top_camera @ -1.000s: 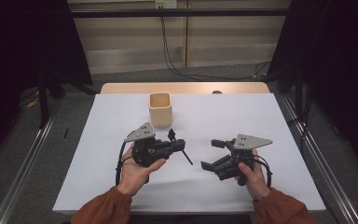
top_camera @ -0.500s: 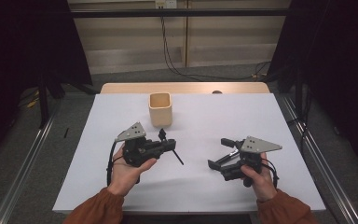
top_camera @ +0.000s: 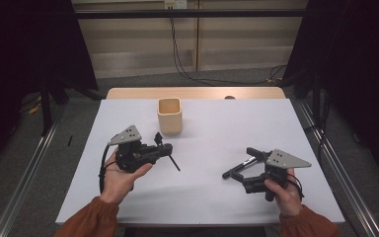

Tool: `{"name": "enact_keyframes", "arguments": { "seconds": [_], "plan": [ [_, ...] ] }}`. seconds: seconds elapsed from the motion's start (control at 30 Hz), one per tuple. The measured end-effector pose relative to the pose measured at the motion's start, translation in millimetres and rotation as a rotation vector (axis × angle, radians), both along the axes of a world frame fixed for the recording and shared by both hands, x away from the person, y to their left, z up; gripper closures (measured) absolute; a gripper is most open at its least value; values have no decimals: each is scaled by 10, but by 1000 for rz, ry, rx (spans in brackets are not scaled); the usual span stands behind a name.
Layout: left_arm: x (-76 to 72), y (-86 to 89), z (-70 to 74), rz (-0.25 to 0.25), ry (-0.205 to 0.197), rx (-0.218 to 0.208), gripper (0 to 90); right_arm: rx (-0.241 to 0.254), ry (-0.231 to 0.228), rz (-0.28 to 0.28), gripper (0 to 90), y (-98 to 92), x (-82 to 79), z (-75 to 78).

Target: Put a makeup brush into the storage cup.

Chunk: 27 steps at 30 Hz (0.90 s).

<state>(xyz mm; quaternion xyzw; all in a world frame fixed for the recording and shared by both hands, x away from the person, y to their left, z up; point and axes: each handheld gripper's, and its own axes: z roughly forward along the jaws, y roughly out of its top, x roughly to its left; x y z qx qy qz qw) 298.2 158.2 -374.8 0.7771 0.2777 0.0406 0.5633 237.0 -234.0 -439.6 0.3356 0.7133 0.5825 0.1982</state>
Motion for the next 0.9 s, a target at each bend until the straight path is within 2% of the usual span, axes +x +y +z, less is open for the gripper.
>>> {"name": "enact_keyframes", "arguments": {
  "seconds": [0.23, 0.33, 0.57, 0.7, 0.9],
  "plan": [
    [64, 94, 66, 16, -1, 2, 857, -19, 13, -49, 17, -159, -67, -40],
    [96, 132, 97, 20, -1, 12, 856, 4, 22, -79, 5, -230, -99, -55],
    [192, 192, 98, 38, 15, 41, 856, 7, 9, -146, 0, -346, -179, -84],
    [250, 207, 126, 48, 16, 55, 856, -27, -1, -167, 0, -408, -209, -117],
    [353, 214, 189, 58, 17, 64, 856, -32, 7, -196, 0, -503, -218, -161]
  ]
}}
